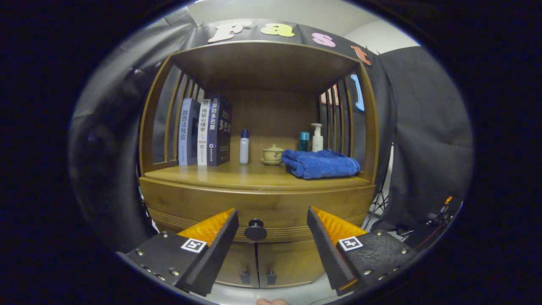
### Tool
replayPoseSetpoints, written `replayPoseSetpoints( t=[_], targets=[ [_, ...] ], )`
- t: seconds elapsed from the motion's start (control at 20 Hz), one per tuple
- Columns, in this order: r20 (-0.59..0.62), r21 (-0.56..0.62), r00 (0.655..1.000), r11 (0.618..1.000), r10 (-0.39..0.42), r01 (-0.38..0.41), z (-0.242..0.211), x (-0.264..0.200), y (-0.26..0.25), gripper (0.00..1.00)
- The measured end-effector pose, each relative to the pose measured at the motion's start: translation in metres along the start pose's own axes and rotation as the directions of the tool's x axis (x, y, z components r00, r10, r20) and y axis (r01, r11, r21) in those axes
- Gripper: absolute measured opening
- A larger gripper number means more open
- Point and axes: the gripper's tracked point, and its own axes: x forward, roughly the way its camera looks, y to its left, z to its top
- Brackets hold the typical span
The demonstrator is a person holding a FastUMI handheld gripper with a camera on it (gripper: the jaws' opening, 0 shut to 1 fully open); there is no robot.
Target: Pull open the drawer, take out the items inside it, and place them on the countertop above the cabinet.
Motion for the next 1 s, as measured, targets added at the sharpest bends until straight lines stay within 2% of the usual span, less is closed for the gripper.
replayPoseSetpoints(
  t=[0.15, 0.4, 0.5, 0.6, 0.75, 0.85, 1.0],
  targets=[
    [-0.052, 0.019, 0.998, 0.999, -0.033, 0.034, -0.021, 0.025, 0.009, 0.98],
    [-0.104, -0.065, 0.994, 0.998, 0.016, -0.023, -0.047, 0.052, 0.051, 0.98],
    [-0.101, -0.095, 0.995, 0.995, -0.009, -0.001, -0.046, 0.055, 0.05, 0.96],
    [-0.082, -0.06, 0.997, 0.998, 0.002, -0.007, -0.042, 0.058, 0.049, 0.84],
    [-0.085, -0.022, 0.995, 0.999, -0.048, 0.046, -0.045, 0.064, 0.026, 0.55],
    [-0.096, 0.081, 0.995, 0.996, -0.021, 0.029, -0.045, 0.064, 0.026, 0.35],
    [-0.112, 0.114, 0.994, 0.993, 0.002, 0.011, -0.05, 0.066, 0.029, 0.35]
  ],
)
